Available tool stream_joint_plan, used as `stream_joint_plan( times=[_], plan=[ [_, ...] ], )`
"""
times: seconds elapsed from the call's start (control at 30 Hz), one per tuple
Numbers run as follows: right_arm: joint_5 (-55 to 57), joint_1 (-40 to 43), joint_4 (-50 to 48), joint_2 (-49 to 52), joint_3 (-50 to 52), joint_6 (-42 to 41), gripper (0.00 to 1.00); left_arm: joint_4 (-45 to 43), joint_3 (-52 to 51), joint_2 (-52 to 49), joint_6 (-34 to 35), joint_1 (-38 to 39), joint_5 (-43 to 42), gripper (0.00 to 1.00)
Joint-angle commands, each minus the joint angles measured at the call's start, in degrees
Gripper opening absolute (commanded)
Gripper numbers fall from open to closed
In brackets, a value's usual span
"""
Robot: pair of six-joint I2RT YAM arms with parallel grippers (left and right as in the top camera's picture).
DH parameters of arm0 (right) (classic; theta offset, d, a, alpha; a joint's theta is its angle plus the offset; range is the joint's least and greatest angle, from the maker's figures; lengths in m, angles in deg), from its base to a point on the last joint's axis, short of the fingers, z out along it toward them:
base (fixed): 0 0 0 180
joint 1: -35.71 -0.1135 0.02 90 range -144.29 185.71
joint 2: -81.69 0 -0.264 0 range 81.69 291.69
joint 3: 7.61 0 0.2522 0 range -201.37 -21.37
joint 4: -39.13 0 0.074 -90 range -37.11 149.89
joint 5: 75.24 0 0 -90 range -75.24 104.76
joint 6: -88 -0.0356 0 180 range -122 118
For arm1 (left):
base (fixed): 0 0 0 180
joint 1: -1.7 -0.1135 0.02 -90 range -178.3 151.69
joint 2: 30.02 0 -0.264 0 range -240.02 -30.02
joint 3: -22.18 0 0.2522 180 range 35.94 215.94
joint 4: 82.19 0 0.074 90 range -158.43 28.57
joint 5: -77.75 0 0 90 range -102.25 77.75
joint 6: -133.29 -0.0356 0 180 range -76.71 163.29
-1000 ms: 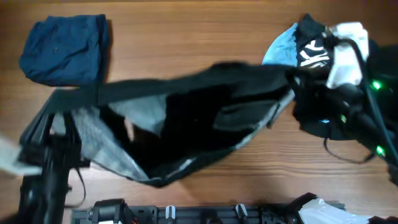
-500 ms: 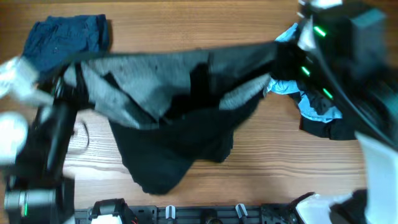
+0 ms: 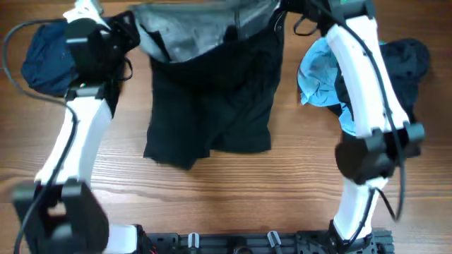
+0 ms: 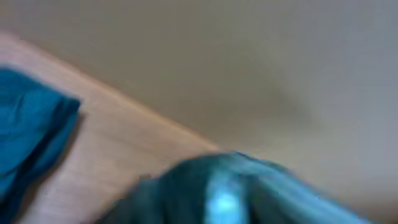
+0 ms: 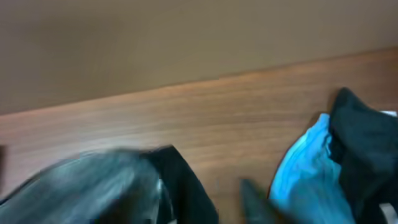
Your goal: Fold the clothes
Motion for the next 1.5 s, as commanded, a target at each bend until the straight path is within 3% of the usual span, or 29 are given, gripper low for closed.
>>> stream_joint_plan(
  times=[0.0, 0.17, 0.33, 0.53, 0.67, 1.13, 1.33, 1.47],
  plan=[
    [-3.3, 0.6, -1.7, 3.0, -0.4, 3.0, 1.00, 1.0, 0.8, -3.4, -1.4, 0.3, 5.6, 1.00],
    [-9.1, 0.6, 1.3, -2.8, -0.5, 3.5, 1.00, 7.1, 0.9, -0.6, -4.9, 0.5, 6.5, 0.99],
    [-15.2, 0.6, 14.4, -9.2, -0.5, 3.5, 1.00, 19.3, 0.9, 5.0, -8.8, 5.5, 3.7, 0.99],
    [-15.9, 0.5, 24.9, -9.6, -0.4, 5.2, 1.00, 28.5, 0.9, 7.9, -12.2, 13.1, 4.4, 0.99],
    [-15.9, 0.5, 26.3, -9.6, -0.4, 5.1, 1.00, 34.1, 0.9, 8.0, -12.1, 14.9, 4.1, 0.99],
    [-16.1, 0.5, 28.4, -9.6, -0.4, 4.7, 1.00, 33.5, 6.7, 7.4, -12.1, 21.0, 3.3, 1.00],
    [-16.1, 0.5, 28.4, -9.6, -0.4, 4.4, 1.00, 35.0, 11.8, 1.8, -12.2, 21.2, 3.8, 0.99],
    [-16.1, 1.9, 28.4, -9.6, 0.0, 4.4, 1.00, 30.8, 12.0, -1.9, -13.5, 21.2, 7.0, 0.99]
  ],
)
